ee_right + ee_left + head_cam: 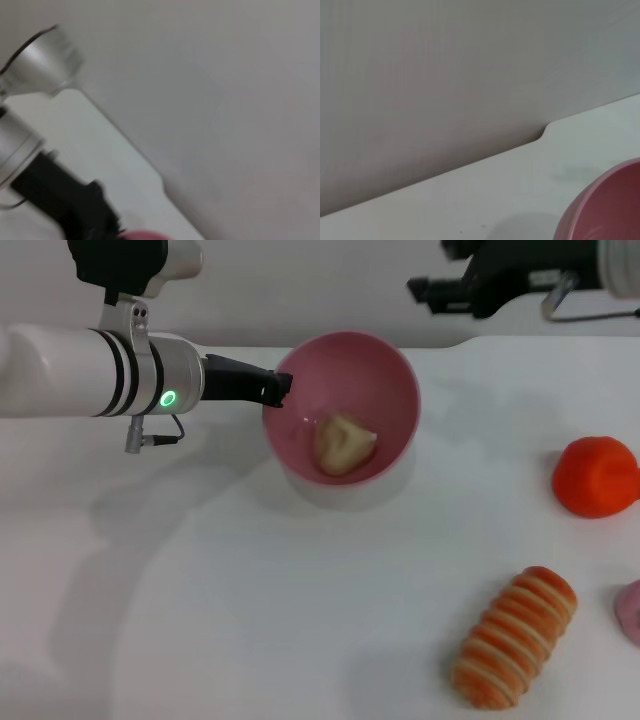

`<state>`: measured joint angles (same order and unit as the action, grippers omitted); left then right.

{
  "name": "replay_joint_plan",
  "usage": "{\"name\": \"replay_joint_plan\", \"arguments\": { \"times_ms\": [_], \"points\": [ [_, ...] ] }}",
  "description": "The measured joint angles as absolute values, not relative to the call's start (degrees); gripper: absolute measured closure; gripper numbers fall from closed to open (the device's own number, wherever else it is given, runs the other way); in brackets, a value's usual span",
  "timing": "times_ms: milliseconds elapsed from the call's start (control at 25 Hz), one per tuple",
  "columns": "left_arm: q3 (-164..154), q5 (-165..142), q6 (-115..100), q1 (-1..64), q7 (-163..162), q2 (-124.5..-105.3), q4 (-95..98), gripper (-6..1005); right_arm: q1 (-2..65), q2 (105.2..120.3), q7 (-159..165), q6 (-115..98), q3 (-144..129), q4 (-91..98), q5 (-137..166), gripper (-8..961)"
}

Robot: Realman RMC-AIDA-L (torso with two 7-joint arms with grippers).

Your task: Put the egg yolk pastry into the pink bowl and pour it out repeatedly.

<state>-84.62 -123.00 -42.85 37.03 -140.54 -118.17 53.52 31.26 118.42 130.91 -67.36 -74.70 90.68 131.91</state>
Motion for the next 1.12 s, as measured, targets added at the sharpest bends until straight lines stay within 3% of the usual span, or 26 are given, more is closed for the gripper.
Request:
{"name": "replay_joint_plan", "arguments": {
  "times_ms": [280,1120],
  "points": [
    [-84.5,-122.9,-42.5,36.9,-140.4,-118.01,53.0,958,35.3,118.36,130.7,-69.8,-67.0,86.4,131.8,389],
    [-84.7,-123.0,-42.2,37.0,-139.7,-117.96,53.0,959,33.2,118.72,130.6,-69.4,-66.9,89.2,128.0,389]
  ]
}}
